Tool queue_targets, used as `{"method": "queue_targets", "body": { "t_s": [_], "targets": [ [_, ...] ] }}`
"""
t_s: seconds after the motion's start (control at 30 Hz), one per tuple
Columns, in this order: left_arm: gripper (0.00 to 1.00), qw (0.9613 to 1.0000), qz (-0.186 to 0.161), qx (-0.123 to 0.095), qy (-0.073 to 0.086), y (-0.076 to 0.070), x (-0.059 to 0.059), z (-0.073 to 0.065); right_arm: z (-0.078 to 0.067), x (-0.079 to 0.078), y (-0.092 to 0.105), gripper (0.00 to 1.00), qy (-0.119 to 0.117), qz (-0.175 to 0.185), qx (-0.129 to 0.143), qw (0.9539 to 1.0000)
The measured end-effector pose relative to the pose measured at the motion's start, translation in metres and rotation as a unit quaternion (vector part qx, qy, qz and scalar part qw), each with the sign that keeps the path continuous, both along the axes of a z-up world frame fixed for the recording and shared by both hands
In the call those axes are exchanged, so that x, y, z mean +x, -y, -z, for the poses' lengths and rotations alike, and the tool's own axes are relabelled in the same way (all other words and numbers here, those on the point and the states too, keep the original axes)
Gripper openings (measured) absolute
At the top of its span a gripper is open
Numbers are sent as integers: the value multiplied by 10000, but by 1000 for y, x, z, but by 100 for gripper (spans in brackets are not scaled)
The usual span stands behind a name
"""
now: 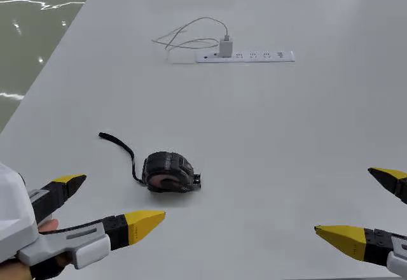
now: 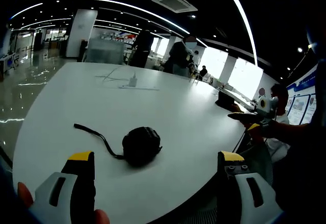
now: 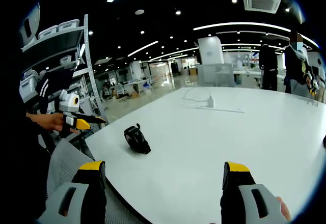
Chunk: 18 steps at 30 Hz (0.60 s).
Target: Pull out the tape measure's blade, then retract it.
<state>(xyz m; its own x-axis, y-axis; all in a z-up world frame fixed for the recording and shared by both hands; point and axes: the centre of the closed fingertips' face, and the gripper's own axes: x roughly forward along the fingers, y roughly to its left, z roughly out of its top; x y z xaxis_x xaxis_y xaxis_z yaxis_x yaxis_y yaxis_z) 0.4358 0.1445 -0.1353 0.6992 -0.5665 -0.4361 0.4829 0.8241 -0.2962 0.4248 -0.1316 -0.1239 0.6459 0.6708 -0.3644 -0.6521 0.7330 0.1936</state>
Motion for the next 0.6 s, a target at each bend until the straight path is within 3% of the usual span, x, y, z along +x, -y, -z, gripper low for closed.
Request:
{"method": "queue_targets", "body": {
  "t_s": [0.6],
  "targets": [
    [99, 9999, -84, 72, -73, 0, 3, 8, 1, 4, 0, 96, -2, -53, -27, 10000]
  ]
}}
